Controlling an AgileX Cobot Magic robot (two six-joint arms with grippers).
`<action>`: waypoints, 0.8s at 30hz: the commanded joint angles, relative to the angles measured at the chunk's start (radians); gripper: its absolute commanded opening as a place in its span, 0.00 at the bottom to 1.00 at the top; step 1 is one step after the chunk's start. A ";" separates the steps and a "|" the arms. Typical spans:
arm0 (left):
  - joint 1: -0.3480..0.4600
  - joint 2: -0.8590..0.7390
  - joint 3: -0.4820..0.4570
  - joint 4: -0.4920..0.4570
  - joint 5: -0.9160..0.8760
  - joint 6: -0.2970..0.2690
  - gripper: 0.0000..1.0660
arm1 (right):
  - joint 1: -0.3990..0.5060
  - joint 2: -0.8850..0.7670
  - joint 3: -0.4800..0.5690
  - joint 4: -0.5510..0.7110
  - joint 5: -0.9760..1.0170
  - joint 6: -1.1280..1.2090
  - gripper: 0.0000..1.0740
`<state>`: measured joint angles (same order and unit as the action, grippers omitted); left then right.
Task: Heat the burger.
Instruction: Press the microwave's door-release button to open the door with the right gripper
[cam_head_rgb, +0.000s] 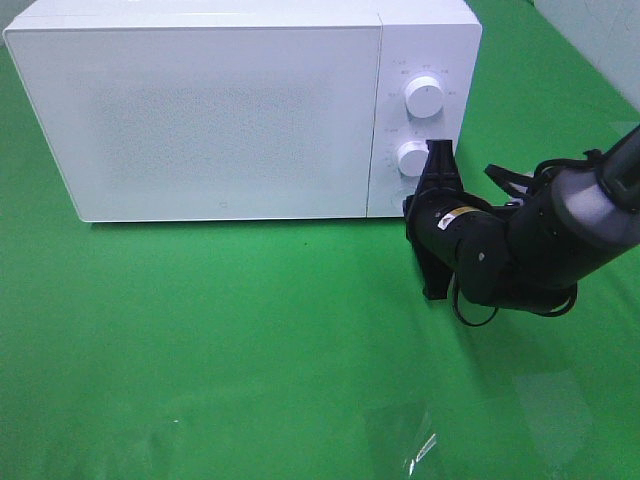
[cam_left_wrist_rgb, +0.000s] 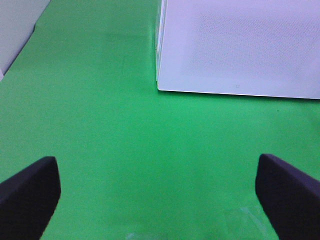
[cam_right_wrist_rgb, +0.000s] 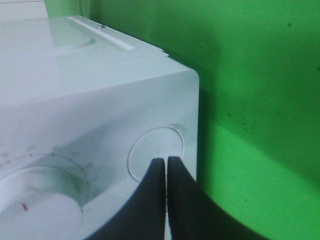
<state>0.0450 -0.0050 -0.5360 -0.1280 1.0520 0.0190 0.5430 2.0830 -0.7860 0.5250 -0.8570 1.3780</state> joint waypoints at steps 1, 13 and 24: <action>0.004 -0.015 0.003 -0.003 -0.014 0.003 0.92 | -0.008 0.000 -0.013 -0.004 0.006 -0.008 0.00; 0.004 -0.015 0.003 -0.003 -0.014 0.003 0.92 | -0.019 0.046 -0.069 0.015 0.001 -0.006 0.00; 0.004 -0.015 0.003 -0.004 -0.014 0.003 0.92 | -0.019 0.061 -0.101 0.048 -0.053 -0.013 0.00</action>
<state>0.0450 -0.0050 -0.5360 -0.1280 1.0520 0.0190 0.5290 2.1420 -0.8620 0.5720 -0.8660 1.3790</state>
